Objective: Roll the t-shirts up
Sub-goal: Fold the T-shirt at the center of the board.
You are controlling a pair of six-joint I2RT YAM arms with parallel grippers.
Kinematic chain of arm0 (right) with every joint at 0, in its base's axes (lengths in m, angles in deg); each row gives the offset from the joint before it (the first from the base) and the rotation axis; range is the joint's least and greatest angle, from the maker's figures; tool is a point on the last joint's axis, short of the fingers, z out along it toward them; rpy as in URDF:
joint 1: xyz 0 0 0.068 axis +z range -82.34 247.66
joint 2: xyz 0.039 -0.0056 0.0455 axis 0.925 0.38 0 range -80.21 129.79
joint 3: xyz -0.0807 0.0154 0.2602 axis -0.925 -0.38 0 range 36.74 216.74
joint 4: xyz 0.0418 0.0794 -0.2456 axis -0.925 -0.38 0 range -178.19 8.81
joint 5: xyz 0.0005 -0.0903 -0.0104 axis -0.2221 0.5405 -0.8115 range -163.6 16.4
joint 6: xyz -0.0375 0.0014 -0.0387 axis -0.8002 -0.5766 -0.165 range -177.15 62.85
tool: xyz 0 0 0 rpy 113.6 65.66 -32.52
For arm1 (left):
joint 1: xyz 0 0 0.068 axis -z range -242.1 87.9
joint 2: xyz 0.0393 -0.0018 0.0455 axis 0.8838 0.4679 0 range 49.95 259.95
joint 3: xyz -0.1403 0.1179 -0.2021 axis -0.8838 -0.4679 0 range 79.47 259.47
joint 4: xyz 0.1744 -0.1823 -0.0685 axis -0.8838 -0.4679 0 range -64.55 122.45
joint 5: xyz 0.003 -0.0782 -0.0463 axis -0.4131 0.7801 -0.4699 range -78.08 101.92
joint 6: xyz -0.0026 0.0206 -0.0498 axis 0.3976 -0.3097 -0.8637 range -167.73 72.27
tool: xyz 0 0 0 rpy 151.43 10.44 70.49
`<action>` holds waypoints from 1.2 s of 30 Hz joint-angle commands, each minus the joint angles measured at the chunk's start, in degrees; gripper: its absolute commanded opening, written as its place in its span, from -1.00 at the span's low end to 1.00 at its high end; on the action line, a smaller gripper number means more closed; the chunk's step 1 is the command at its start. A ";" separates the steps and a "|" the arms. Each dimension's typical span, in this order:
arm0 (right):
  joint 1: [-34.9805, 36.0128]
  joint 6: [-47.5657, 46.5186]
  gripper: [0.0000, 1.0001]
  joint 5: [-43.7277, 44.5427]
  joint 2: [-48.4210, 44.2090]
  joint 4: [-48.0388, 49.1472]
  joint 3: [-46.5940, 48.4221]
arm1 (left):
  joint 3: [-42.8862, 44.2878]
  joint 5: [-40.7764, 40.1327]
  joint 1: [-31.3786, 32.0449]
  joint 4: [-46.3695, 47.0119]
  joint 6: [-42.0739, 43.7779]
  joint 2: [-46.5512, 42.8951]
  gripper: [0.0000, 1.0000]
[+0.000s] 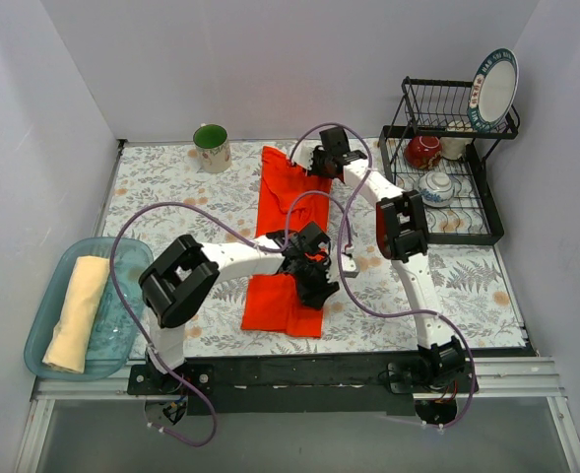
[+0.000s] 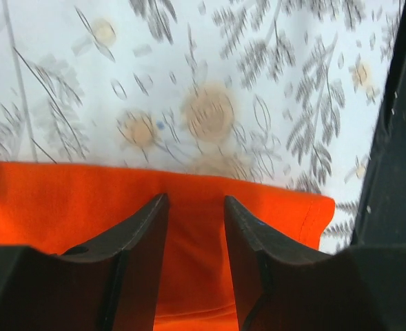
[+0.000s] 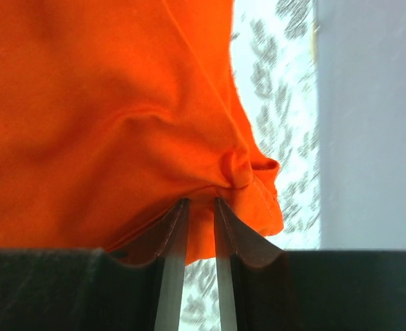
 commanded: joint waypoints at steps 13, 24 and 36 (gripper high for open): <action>-2.90 22.12 0.27 1.16 -32.41 34.59 -28.35 | 16.56 -9.61 0.01 -11.80 -13.27 -14.30 0.17; -1.76 53.13 0.40 -15.68 -65.26 -2.86 -51.31 | 6.65 -7.02 -23.07 -15.23 -40.36 -26.71 0.54; 1.15 69.24 0.14 -37.22 -77.57 -7.75 -84.62 | -23.58 8.31 -34.26 -11.02 -53.65 -35.23 0.29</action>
